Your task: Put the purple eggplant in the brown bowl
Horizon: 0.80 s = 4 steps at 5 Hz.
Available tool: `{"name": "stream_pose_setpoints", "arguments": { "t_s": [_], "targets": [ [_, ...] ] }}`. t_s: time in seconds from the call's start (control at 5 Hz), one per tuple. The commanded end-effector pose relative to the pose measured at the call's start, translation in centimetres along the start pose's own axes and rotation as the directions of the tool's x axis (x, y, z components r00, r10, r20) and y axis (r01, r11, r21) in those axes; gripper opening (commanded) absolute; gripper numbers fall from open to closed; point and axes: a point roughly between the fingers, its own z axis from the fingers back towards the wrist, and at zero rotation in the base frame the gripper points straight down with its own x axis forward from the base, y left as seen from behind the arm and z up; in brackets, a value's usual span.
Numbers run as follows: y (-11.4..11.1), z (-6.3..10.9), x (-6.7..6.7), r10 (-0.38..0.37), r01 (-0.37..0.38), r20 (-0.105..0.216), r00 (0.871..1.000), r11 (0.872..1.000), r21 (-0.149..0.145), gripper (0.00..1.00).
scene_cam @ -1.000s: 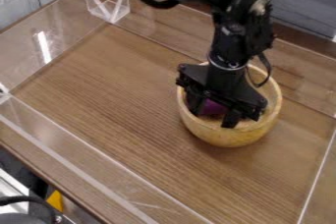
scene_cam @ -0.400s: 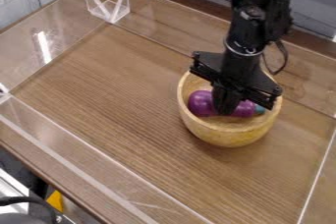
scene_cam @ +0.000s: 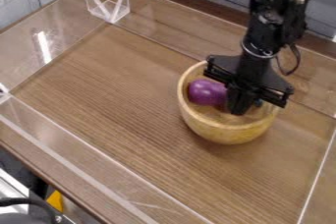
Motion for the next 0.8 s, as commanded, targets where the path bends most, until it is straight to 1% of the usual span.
{"name": "stream_pose_setpoints", "arguments": {
  "t_s": [0.0, 0.2, 0.4, 0.6],
  "targets": [
    [1.0, 1.9, 2.1, 0.048, -0.047, 0.043, 0.998, 0.999, -0.018, 0.0],
    [1.8, 2.3, 2.9, 0.079, -0.079, 0.033, 0.996, 0.997, -0.019, 1.0],
    [2.1, 2.2, 3.4, 0.081, -0.08, 0.024, 0.996, 0.997, -0.023, 0.0],
    [2.5, 2.1, 3.9, 0.083, -0.082, 0.014, 0.996, 0.996, -0.023, 0.0]
  ]
}}
